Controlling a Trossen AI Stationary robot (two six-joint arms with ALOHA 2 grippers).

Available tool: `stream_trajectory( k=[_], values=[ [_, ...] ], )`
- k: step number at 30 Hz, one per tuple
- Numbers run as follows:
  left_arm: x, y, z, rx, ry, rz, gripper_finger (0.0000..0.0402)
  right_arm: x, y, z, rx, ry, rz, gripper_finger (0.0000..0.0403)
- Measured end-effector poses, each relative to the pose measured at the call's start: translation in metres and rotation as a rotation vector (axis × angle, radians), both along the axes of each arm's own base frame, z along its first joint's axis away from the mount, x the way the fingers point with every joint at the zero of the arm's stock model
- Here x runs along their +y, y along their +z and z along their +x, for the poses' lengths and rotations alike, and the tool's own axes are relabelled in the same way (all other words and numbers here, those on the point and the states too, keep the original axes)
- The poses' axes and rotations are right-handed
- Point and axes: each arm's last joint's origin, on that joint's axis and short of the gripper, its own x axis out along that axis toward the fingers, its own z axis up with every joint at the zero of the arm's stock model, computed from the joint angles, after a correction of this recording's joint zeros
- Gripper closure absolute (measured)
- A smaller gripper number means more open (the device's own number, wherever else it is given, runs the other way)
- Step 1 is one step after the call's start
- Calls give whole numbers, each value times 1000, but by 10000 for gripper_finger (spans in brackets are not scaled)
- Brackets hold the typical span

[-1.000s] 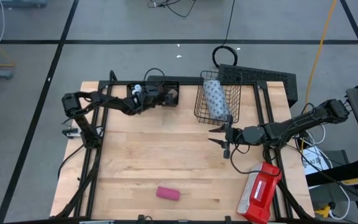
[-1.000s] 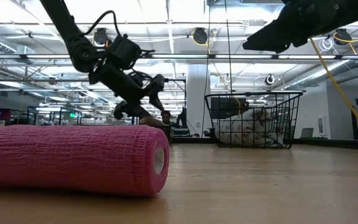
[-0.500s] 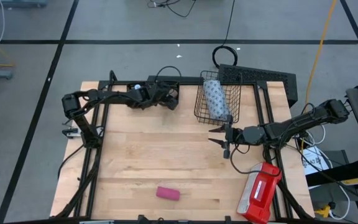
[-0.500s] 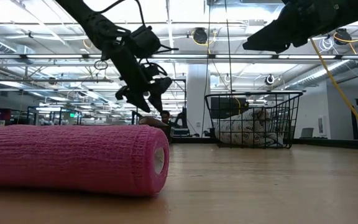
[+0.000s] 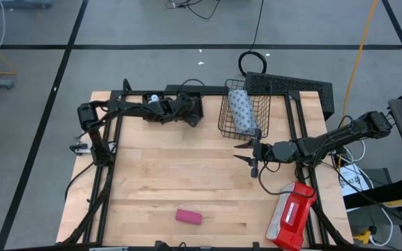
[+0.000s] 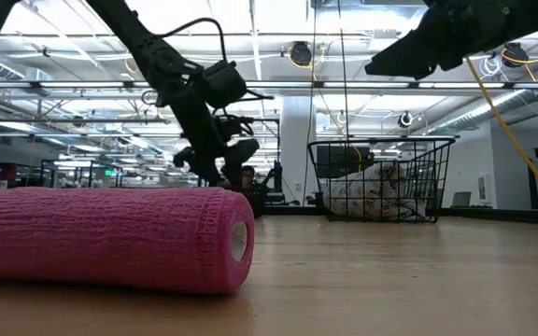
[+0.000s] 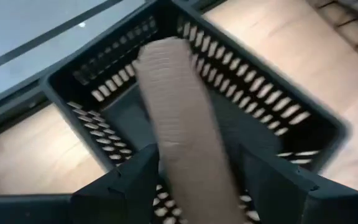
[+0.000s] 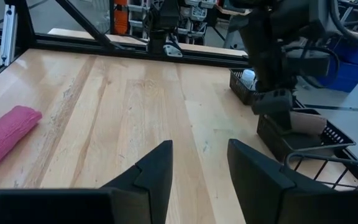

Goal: Pick & place medical supplies in basket/bin
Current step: Put the brown rolled bandage into the right black basket

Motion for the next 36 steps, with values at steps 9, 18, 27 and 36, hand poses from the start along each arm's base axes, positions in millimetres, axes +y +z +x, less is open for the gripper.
stream_trajectory(
  k=[9,18,27,36],
  values=[
    [7,-1,-4,-73,144,-55,175,0,0,0,0,0,0,259],
    [15,-1,-8,-137,246,-113,315,0,0,0,5,0,-2,259],
    [16,-1,-8,-178,312,-118,359,0,0,0,5,0,-2,259],
    [18,-3,-17,-130,404,-117,359,0,-1,0,6,-1,-2,259]
  ],
)
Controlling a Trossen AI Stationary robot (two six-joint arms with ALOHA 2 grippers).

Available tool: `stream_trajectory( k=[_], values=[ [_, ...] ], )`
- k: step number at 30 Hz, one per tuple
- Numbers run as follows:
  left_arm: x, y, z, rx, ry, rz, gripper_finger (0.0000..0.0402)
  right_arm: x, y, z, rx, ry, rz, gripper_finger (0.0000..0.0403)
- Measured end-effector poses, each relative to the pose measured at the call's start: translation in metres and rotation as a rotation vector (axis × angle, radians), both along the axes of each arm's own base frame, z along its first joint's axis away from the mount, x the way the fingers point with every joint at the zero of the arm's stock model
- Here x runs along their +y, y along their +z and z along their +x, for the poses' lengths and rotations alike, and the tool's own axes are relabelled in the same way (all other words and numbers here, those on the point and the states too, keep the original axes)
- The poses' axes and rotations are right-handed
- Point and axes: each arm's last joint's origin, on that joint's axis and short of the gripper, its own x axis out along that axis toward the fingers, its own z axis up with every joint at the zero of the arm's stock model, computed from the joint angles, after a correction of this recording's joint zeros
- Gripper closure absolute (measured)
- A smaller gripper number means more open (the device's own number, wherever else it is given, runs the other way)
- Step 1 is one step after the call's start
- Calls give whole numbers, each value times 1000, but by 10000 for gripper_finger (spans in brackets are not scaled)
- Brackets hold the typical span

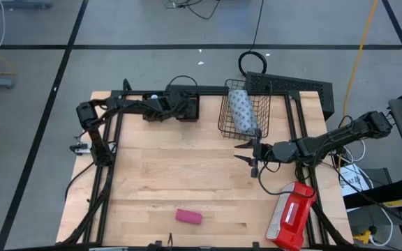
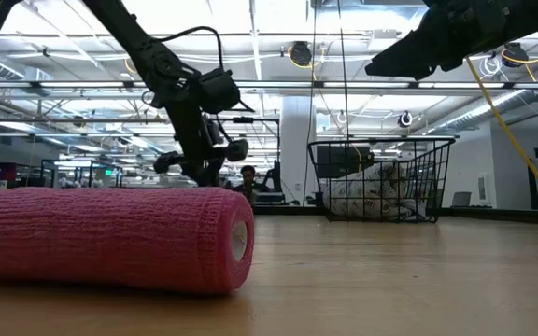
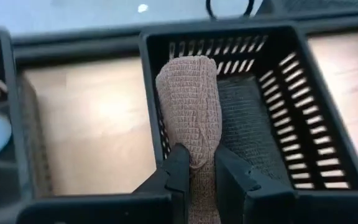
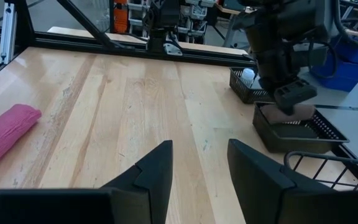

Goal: Pick & place medical supplies in basket/bin
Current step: Put the brown rolled bandage into the right black basket

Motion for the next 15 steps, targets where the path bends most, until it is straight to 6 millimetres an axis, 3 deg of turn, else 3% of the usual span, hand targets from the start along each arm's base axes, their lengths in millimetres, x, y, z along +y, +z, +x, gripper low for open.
stream_trajectory(
  k=[5,15],
  values=[
    [1,-5,-7,30,25,-74,355,0,0,0,1,1,-3,259],
    [1,-3,-4,22,-35,-59,323,0,0,0,1,2,-6,259]
  ],
)
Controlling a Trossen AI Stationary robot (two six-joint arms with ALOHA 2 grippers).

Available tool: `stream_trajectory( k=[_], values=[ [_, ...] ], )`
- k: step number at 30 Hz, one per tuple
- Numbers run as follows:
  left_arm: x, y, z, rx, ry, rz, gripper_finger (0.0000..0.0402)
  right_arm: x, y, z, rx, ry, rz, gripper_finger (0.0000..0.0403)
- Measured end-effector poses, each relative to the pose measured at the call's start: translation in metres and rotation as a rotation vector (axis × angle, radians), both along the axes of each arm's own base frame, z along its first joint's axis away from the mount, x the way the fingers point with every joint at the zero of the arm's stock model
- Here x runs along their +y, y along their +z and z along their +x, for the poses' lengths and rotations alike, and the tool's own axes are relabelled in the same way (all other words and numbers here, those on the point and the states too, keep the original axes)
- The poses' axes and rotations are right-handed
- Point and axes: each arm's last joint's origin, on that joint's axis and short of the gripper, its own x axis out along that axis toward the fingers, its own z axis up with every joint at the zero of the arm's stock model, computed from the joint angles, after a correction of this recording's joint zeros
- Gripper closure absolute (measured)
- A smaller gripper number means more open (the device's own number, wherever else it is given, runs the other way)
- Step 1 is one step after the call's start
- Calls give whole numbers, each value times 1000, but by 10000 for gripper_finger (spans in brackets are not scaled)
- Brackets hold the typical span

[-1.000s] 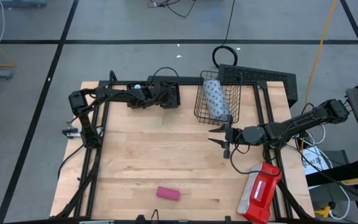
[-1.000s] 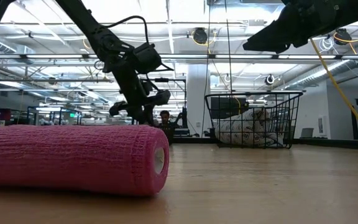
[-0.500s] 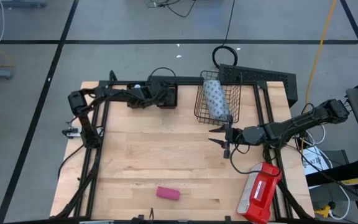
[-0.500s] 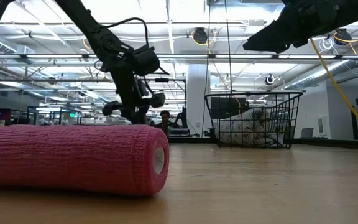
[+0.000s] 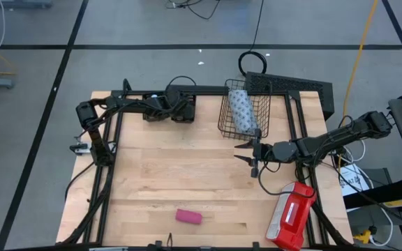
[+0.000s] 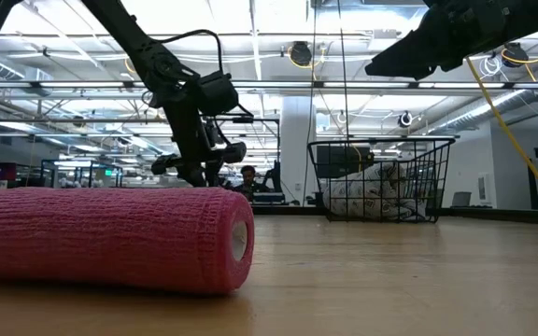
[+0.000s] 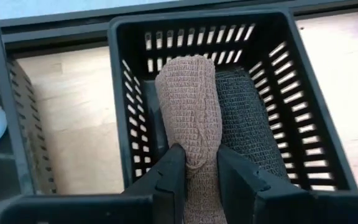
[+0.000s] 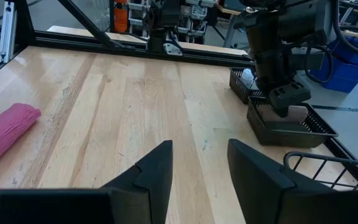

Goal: Pick & place medical supplies in basket/bin
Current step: Put the brown rolled bandage into the right black basket, then put the pink rolled bandage into the right black basket

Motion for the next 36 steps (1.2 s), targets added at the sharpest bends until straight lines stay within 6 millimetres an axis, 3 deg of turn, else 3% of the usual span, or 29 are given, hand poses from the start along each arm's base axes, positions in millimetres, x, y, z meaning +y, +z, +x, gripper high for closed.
stream_trajectory(
  k=[13,26,32,36],
  values=[
    [-1,0,0,-5,-20,-20,313,0,0,0,-1,-2,6,259],
    [1,1,0,58,-62,47,147,0,0,0,-1,-2,7,259],
    [0,15,-3,46,-90,84,113,0,0,0,-1,-2,6,259],
    [-3,38,-8,71,-196,166,108,0,0,0,-1,-2,6,259]
  ],
)
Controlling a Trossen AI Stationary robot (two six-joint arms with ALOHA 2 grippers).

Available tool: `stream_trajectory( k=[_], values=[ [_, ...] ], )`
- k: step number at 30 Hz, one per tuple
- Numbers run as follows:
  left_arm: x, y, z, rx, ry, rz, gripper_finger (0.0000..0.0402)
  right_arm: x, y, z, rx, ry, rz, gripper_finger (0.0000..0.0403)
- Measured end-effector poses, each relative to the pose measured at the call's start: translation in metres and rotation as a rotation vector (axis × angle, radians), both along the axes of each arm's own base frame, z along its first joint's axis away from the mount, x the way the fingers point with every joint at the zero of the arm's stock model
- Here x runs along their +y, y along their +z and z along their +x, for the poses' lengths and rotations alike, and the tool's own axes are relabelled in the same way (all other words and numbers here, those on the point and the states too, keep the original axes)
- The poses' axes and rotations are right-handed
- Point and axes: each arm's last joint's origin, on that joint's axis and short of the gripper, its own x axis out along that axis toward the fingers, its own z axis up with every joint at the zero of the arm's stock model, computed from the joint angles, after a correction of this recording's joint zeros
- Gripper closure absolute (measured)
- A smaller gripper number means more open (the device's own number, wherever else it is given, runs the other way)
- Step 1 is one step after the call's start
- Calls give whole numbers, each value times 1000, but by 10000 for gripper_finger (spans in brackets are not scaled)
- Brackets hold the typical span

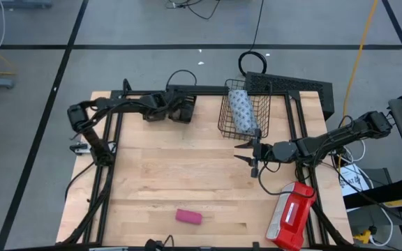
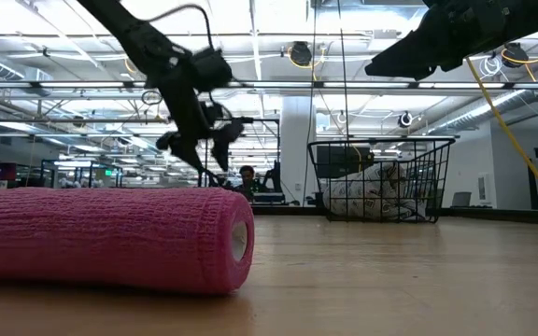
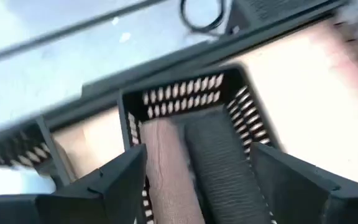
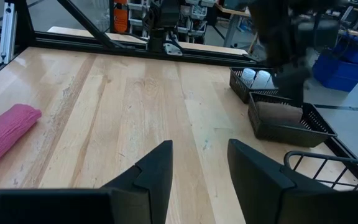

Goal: Pick & place medical supplies in basket/bin
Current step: Put the pink rolled bandage into the right black basket

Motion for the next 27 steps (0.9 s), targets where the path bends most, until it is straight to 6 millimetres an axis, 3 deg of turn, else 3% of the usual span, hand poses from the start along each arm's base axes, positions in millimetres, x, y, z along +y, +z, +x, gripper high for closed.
stream_trajectory(
  k=[7,11,15,20,27],
  values=[
    [-33,65,-13,-196,-214,19,107,0,0,0,0,0,0,259],
    [-76,96,-14,-291,-480,32,107,0,0,0,0,0,-1,259],
    [-130,113,-12,-367,-779,4,107,0,0,0,1,1,-3,259],
    [-203,108,-4,-354,-1100,-52,107,0,0,0,1,1,-4,259],
    [-286,67,4,-164,-1421,-3,107,0,0,0,1,1,-4,259]
  ],
)
